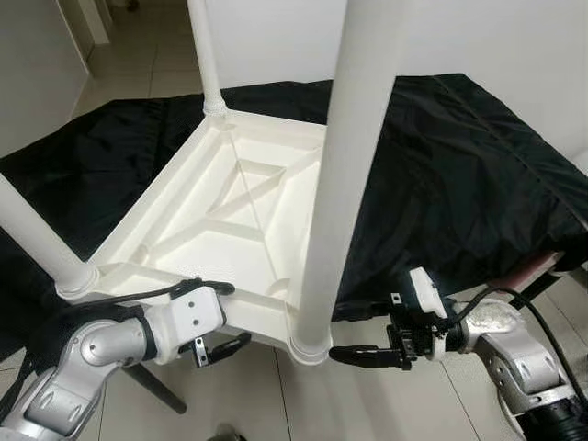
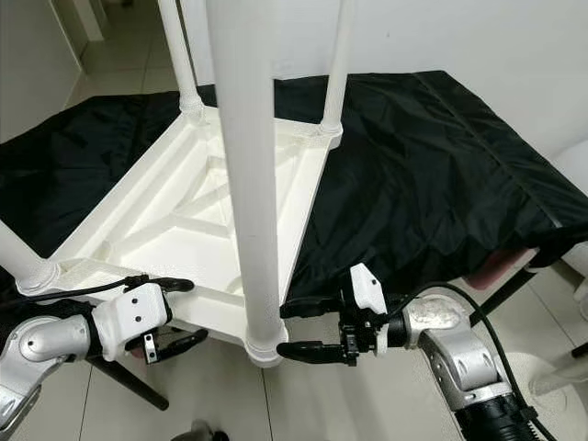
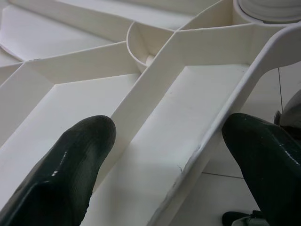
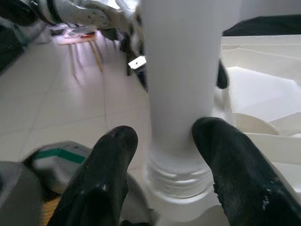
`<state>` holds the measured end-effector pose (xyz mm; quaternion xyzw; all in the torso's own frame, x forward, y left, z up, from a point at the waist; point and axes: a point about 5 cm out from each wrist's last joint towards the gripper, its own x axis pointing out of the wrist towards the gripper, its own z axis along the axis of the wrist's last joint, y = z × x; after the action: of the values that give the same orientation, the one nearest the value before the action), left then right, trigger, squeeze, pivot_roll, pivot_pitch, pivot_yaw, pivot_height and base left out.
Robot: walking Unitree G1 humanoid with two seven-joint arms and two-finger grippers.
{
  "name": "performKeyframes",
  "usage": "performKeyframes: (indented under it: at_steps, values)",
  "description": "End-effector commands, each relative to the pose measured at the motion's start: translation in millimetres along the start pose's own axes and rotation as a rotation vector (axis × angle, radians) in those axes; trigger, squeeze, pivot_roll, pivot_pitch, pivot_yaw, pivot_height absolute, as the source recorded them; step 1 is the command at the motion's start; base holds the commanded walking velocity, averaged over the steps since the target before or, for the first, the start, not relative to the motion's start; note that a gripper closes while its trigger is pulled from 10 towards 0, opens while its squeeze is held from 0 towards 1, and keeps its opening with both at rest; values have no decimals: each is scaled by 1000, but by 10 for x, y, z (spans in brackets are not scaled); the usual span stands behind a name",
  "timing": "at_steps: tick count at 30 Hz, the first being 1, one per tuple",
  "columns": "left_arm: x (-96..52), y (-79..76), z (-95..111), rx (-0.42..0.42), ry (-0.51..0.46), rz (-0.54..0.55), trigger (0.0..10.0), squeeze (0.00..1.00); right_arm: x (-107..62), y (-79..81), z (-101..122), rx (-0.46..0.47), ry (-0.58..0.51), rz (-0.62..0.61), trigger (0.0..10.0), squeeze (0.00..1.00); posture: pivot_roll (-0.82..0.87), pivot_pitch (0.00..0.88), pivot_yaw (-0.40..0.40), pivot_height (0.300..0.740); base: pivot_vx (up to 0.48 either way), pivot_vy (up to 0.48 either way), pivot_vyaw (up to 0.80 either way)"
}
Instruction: Building children table
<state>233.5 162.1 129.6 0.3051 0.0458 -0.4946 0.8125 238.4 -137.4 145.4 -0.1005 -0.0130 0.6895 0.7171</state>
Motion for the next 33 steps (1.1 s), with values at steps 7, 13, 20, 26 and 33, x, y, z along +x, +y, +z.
performKeyframes:
  at_steps: [7,13,20,26,33]
  values:
    - [26,47,74,14,-34,57,10000,0,231,-53,-147,-98,-15,-147,10000,0,10,75,30,740,0,0,0]
    - [39,43,68,9,-40,52,10000,0,50,-183,-215,-110,-13,-284,10000,0,-5,84,35,740,0,0,0]
    - [79,59,60,13,-42,51,10000,0,-287,-399,-277,-113,25,-463,10000,0,-16,90,40,740,0,0,0]
    - [125,47,101,3,-64,52,10000,0,-324,-416,-235,-129,9,-500,10000,0,-28,110,41,740,0,0,0]
    - [290,15,301,-86,-186,75,10000,0,-68,-428,-257,-105,-34,-520,10000,0,-30,117,36,740,0,0,0]
